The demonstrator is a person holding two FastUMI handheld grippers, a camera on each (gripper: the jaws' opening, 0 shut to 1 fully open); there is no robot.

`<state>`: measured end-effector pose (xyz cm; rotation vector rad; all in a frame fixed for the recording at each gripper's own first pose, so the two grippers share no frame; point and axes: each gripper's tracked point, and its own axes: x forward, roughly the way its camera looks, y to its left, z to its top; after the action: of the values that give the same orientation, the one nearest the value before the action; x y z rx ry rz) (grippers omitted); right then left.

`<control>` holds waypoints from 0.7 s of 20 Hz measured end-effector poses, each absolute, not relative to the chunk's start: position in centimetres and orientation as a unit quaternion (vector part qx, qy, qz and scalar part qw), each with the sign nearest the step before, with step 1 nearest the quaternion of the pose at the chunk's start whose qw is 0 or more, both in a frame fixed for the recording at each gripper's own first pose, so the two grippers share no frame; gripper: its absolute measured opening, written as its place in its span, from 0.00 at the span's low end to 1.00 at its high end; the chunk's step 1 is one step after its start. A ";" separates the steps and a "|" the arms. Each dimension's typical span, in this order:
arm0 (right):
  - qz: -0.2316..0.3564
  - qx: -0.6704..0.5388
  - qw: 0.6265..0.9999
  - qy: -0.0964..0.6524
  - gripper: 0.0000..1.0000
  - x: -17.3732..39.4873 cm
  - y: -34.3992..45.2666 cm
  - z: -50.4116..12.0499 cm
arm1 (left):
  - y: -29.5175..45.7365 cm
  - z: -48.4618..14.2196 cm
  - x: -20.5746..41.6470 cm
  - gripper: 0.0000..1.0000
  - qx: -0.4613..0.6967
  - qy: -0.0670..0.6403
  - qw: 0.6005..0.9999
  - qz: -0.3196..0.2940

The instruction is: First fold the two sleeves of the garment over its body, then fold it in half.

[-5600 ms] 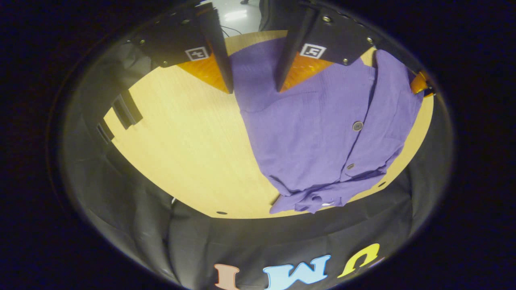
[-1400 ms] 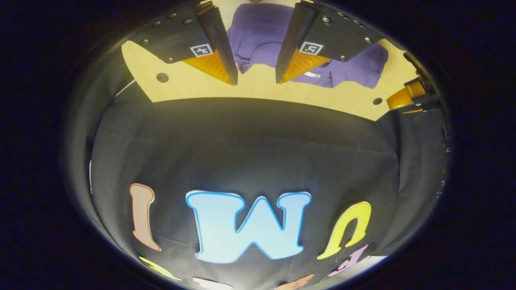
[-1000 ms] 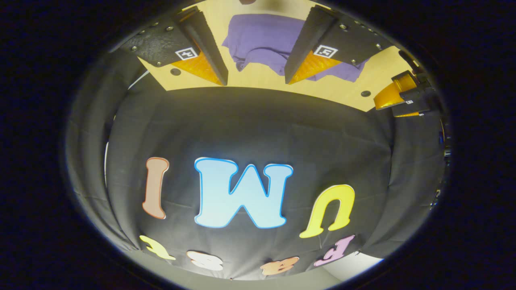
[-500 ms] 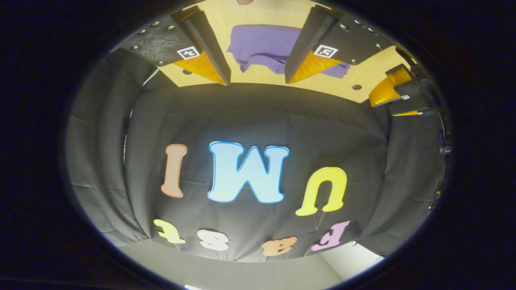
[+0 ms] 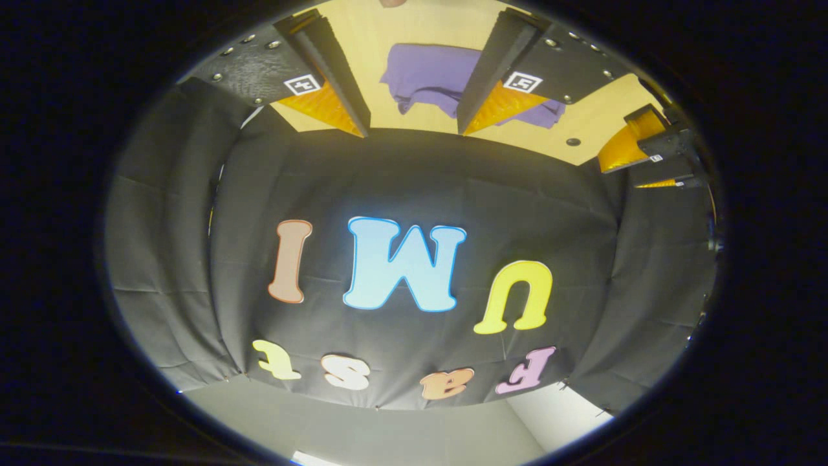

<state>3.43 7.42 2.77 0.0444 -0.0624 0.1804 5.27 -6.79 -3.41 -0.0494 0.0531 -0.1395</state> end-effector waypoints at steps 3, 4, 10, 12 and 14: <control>0.089 0.024 0.995 -0.040 0.87 3.1 6.7 3.3 | -6.4 -2.7 4.8 0.96 -0.029 0.020 0.998 -0.059; 0.088 0.026 0.995 -0.040 0.87 3.1 6.5 3.3 | -6.3 -2.7 4.7 0.96 -0.030 0.019 0.998 -0.057; 0.080 0.035 0.995 -0.038 0.87 3.0 5.6 2.9 | -6.6 -2.9 4.6 0.95 -0.038 0.022 0.997 -0.056; 0.070 0.033 0.996 -0.034 0.87 2.7 4.9 2.6 | -6.9 -3.0 4.9 0.95 -0.037 0.022 0.997 -0.060; 0.064 0.035 0.997 -0.033 0.87 2.3 4.3 2.3 | -7.4 -2.8 5.0 0.95 -0.043 0.018 0.997 -0.067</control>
<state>2.28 4.31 2.28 0.0707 -0.0656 0.1284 5.02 -7.38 -2.83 -0.0862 0.0359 -0.1336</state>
